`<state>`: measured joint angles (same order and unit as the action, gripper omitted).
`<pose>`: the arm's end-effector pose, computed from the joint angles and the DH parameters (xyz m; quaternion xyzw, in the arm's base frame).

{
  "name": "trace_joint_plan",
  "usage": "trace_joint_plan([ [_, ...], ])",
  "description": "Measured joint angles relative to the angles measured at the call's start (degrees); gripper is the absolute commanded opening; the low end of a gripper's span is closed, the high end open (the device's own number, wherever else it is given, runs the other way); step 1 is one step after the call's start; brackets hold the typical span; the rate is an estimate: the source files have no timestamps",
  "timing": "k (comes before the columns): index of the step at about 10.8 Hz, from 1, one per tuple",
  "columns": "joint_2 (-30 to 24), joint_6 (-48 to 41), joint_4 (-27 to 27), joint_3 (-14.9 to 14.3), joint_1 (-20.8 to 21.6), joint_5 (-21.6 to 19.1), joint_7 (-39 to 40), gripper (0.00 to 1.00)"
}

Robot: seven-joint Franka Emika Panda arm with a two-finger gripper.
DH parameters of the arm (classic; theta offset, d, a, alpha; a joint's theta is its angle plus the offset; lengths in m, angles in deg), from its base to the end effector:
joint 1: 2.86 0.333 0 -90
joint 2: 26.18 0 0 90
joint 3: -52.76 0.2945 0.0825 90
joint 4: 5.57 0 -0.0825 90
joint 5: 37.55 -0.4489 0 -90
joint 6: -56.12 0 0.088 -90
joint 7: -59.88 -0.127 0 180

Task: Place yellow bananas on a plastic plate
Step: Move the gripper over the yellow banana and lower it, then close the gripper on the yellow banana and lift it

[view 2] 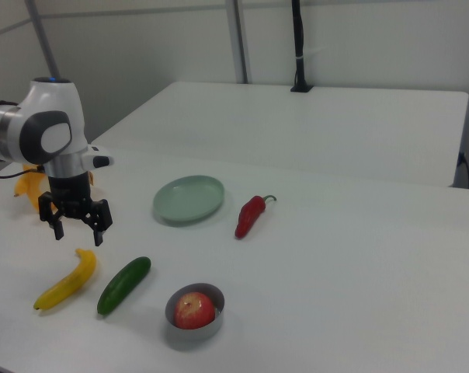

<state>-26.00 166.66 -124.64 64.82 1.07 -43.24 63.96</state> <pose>0.5584 0.1691 0.3414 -0.9843 -0.1530 0.0801 0.0372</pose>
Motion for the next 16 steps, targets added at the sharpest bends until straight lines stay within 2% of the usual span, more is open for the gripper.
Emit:
trace_joint_plan([
  [3,3.4,9.0,-0.2,0.0,0.0,0.0,-2.4,1.0],
  [6,6.3,11.8,-0.2,0.1,2.6,0.0,-2.7,1.0],
  [8,8.3,12.7,-0.2,0.1,4.4,0.5,-3.3,1.0],
  [13,11.3,14.4,-0.1,0.1,4.5,5.1,-3.3,1.0],
  [16,12.0,14.5,0.0,0.1,4.6,5.7,-3.3,1.0],
])
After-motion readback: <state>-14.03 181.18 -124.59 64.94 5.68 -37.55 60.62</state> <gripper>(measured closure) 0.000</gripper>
